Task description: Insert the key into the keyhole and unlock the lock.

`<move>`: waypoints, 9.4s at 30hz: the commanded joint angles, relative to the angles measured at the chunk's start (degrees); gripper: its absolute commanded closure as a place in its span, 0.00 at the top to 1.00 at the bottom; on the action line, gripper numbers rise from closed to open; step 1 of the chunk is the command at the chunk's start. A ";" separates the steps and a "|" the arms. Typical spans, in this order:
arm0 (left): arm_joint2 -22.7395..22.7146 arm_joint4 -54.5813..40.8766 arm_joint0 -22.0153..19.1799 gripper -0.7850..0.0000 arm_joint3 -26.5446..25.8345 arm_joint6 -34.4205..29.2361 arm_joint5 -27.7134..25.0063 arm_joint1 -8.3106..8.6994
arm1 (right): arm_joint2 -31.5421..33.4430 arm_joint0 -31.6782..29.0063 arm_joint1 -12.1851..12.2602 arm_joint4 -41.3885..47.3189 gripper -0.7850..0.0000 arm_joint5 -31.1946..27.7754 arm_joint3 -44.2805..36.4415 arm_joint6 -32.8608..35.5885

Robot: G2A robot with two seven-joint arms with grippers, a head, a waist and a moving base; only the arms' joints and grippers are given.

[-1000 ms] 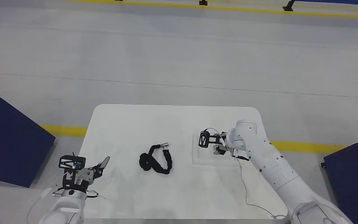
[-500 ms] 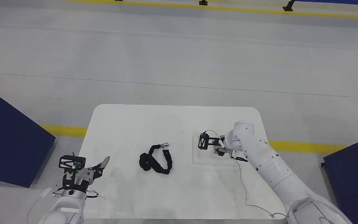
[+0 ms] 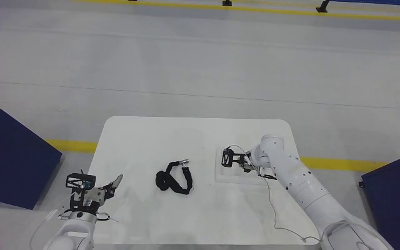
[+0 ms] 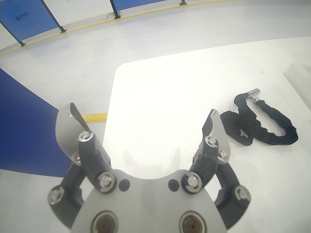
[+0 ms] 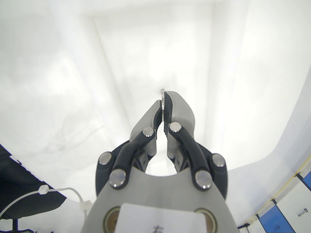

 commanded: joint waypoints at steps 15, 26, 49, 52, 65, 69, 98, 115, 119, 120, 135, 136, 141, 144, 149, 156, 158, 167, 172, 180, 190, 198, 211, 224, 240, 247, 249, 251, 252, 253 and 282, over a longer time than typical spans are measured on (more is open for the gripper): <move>0.00 0.00 0.00 1.00 0.00 0.00 0.00 0.00 | 5.50 -3.50 2.89 -2.14 0.00 -1.11 -9.88 3.44; 0.00 0.00 0.00 1.00 0.00 0.00 0.00 0.00 | 8.77 -8.93 4.81 -3.15 0.00 -0.53 -17.67 4.86; 0.00 0.00 0.00 1.00 0.00 0.00 0.00 0.00 | 11.90 -12.93 5.60 -5.37 0.00 4.80 -24.38 1.91; 0.00 0.00 0.00 1.00 0.00 0.00 0.00 0.00 | 16.52 -14.60 6.39 0.53 0.00 5.25 -27.29 2.31; 0.00 0.00 0.00 1.00 0.00 0.00 0.00 0.00 | 39.94 -28.99 10.60 41.29 0.00 8.70 -28.97 11.46; 0.00 0.00 0.00 1.00 0.00 0.00 0.00 0.00 | 43.81 -32.43 11.52 52.74 0.00 7.82 -25.54 14.08; 0.00 0.00 0.00 1.00 0.00 0.00 0.00 0.00 | 45.21 -47.61 20.27 104.59 0.00 3.55 -25.74 13.42; 1.85 6.51 -6.56 1.00 -4.19 -8.15 -6.31 0.44 | 45.21 -47.61 20.27 104.59 0.00 3.55 -25.74 13.42; 5.98 9.36 -13.58 1.00 -5.58 -17.48 -11.22 0.43 | 45.21 -47.61 20.27 104.59 0.00 3.55 -25.74 13.42; 7.30 10.17 -15.68 1.00 -5.66 -19.96 -12.31 0.38 | 45.21 -47.61 20.27 104.59 0.00 3.55 -25.74 13.42; 30.80 12.97 -40.88 1.00 8.67 -47.12 -21.72 -3.27 | 45.21 -47.61 20.27 104.59 0.00 3.55 -25.74 13.42; 32.03 12.55 -42.04 1.00 9.73 -48.64 -21.90 -3.62 | 45.21 -47.61 20.27 104.59 0.00 3.55 -25.74 13.42; 37.68 9.41 -47.22 1.00 15.88 -55.57 -21.26 -5.58 | 45.21 -47.61 20.27 104.59 0.00 3.55 -25.74 13.42; 40.19 6.98 -49.99 1.00 20.25 -57.15 -20.18 -6.81 | 45.21 -47.61 20.27 104.59 0.00 3.55 -25.74 13.42; 43.30 3.79 -54.00 1.00 27.80 -55.72 -21.60 -8.47 | 45.21 -47.61 20.27 104.59 0.00 3.55 -25.74 13.42; 46.97 -0.23 -59.04 1.00 38.69 -55.20 -21.99 -11.01 | 45.21 -47.61 20.27 104.59 0.00 3.55 -25.74 13.42; 48.02 -1.06 -60.39 1.00 41.60 -54.80 -22.41 -11.76 | 45.21 -47.61 20.27 104.59 0.00 3.55 -25.74 13.42; 52.19 -4.43 -65.70 0.67 53.99 -52.89 -22.98 -15.40 | 45.21 -47.61 20.27 104.59 0.00 3.55 -25.74 13.42; 53.59 -5.76 -68.05 0.55 59.90 -51.69 -23.41 -17.17 | 45.21 -47.61 20.27 104.59 0.00 3.55 -25.74 13.42; 55.15 -6.42 -70.61 0.48 66.83 -49.70 -23.97 -19.41 | 45.21 -47.61 20.27 104.59 0.00 3.55 -25.74 13.42; 56.39 -6.71 -72.39 0.32 72.35 -48.76 -24.73 -21.54 | 45.21 -47.61 20.27 104.59 0.00 3.55 -25.74 13.42; 56.77 -6.78 -73.47 0.00 75.31 -48.72 -25.27 -22.70 | 45.21 -47.61 20.27 104.59 0.00 3.55 -25.74 13.42; 58.51 13.80 -67.90 0.00 64.00 -36.70 -9.41 -18.92 | 45.21 -47.61 20.27 104.59 0.00 3.55 -25.74 13.42; 41.13 43.04 -39.58 0.00 18.05 -33.81 1.00 -5.67 | 45.21 -47.61 20.27 104.59 0.00 3.55 -25.74 13.42; 27.83 67.53 -15.53 0.00 -1.82 1.58 4.69 0.69 | 45.21 -47.61 20.27 104.59 0.00 3.55 -25.74 13.42; 26.72 69.54 -13.02 0.00 -3.69 5.74 5.70 1.16 | 45.21 -47.61 20.27 104.59 0.00 3.55 -25.74 13.42; 26.72 69.54 -13.02 0.00 -3.69 5.74 5.70 1.16 | 45.21 -47.61 20.27 104.59 0.00 3.55 -25.74 13.42; 26.72 69.54 -13.02 0.00 -3.69 5.74 5.70 1.16 | 45.21 -47.61 20.27 104.59 0.00 3.55 -25.74 13.42; 26.72 69.54 -13.02 0.00 -3.69 5.74 5.70 1.16 | 45.21 -47.61 20.27 104.59 0.00 3.55 -25.74 13.42; 26.72 69.54 -13.02 0.00 -3.69 5.74 5.70 1.16 | 45.21 -47.61 20.27 104.59 0.00 3.55 -25.74 13.42; 25.84 73.95 -18.17 0.00 -0.20 36.01 2.94 2.86 | 45.21 -47.61 20.27 104.59 0.00 3.55 -25.74 13.42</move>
